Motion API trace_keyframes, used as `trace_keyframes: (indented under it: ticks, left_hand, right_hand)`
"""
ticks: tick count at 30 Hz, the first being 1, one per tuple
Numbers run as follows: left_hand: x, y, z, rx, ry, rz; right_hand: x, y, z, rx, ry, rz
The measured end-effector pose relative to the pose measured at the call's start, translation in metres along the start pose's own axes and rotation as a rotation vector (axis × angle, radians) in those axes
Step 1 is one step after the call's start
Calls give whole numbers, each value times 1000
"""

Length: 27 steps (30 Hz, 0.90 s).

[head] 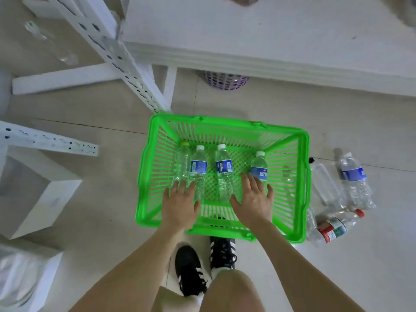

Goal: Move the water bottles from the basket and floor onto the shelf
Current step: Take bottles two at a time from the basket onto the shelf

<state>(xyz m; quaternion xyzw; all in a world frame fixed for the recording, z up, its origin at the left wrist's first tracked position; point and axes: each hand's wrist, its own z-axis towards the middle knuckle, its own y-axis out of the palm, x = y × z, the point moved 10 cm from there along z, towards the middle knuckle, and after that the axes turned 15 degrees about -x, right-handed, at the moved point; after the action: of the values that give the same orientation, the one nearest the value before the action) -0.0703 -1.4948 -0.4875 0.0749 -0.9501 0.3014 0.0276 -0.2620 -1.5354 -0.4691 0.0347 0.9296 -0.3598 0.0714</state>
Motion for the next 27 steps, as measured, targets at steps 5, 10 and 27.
trace_keyframes:
  ticks: [5,10,27]
  left_hand:
    - [-9,42,68,-42,-25,-33]
    - [-17,62,117,17,-44,-151]
    - [-18,95,194,0,5,-863]
  right_hand:
    - [8,53,65,-47,6,9]
    - [16,89,116,-101,32,72]
    - [37,124,193,-200,90,608]
